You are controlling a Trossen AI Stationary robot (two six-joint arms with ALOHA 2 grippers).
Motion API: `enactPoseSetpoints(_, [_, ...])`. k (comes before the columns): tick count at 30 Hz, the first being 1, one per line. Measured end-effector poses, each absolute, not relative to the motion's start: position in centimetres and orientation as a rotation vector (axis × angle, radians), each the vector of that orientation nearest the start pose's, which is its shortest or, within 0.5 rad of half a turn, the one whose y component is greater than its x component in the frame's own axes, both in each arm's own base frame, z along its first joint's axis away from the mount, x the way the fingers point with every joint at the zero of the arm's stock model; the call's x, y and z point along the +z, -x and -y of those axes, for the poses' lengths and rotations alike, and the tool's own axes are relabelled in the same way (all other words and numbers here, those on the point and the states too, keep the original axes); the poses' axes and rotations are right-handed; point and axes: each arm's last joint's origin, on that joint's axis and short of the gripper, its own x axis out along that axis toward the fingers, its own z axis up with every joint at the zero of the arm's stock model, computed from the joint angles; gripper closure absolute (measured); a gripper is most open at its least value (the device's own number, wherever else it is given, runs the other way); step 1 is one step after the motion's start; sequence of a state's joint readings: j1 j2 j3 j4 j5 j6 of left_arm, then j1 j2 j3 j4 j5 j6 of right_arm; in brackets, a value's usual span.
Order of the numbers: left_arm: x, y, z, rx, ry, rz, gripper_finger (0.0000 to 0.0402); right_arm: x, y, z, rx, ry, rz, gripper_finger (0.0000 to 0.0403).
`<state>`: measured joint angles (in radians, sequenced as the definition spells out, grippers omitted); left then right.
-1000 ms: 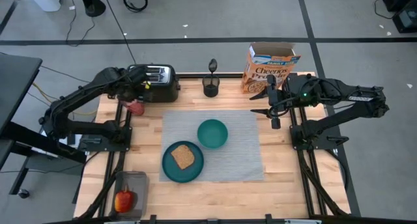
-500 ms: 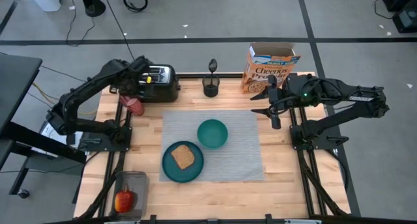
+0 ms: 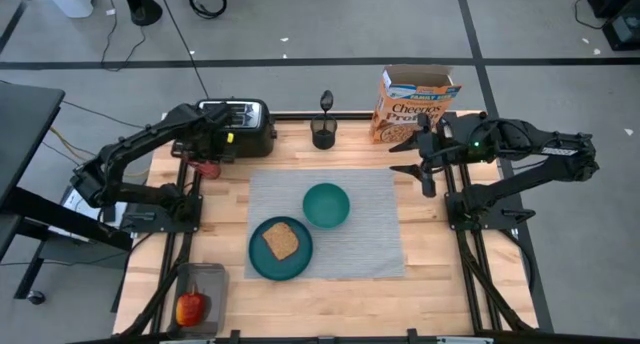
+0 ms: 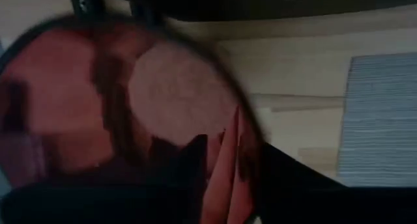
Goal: Arrange a breakfast setting
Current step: Put the red glass on the gray placemat to the top right of the dark green bowl
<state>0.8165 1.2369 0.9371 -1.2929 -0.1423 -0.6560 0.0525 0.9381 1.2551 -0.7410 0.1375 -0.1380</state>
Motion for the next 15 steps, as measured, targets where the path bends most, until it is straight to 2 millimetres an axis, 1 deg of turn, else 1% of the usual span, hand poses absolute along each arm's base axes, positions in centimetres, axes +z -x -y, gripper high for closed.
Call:
enactPoseSetpoints(4, [24.4, -12.7, -13.3, 1.232, 0.985, -1.293, 0.0377, 41.7, -15.2, -0.3, -0.073, 0.243, -0.376, 0.0205])
enactPoseSetpoints(5, [24.6, -12.9, -13.2, 1.221, 0.984, -1.291, 0.0385, 42.0, -14.8, -0.2, -0.091, 0.250, -0.359, 0.0205])
enactPoseSetpoints(7, [25.3, -13.2, -13.1, 1.217, 0.957, -1.283, 0.0386, 42.4, -13.9, -0.1, -0.118, 0.249, -0.321, 0.0205])
enactPoseSetpoints(10, [27.0, -13.8, -12.5, 1.216, 0.949, -1.269, 0.0387, 42.9, -13.1, 0.1, -0.144, 0.222, -0.282, 0.0196])
enactPoseSetpoints(13, [29.4, -14.7, -11.3, 1.177, 0.932, -1.245, 0.0389, 42.9, -13.0, 0.3, -0.147, 0.203, -0.274, 0.0175])
enactPoseSetpoints(15, [31.4, -15.5, -10.2, 1.131, 0.932, -1.215, 0.0389, 42.8, -13.3, 0.3, -0.141, 0.201, -0.285, 0.0154])
